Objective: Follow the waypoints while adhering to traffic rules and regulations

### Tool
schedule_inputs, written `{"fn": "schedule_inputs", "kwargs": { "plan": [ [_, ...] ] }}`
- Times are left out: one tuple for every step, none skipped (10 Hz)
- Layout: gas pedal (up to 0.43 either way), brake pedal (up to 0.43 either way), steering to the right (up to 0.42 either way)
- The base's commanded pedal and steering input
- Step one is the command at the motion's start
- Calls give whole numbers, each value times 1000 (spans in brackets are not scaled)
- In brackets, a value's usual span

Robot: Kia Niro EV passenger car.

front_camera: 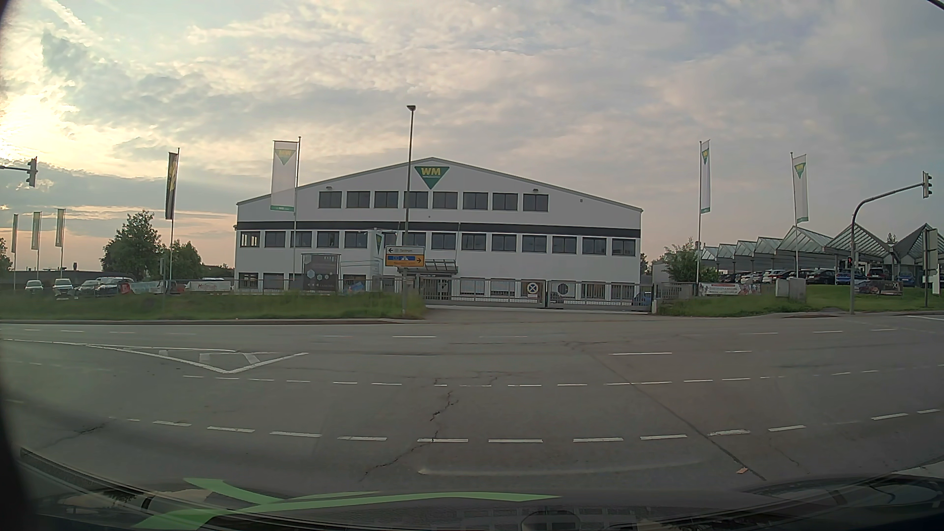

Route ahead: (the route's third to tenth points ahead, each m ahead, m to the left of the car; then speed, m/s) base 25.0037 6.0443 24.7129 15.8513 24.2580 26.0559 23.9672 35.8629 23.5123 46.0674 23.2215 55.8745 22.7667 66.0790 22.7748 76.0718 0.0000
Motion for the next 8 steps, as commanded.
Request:
{"fn": "schedule_inputs", "kwargs": {
  "plan": [
    [0,384,-25],
    [0,384,-25],
    [0,384,-25],
    [0,384,-25],
    [0,384,-25],
    [0,384,-25],
    [0,384,-25],
    [0,384,-25]
  ]
}}
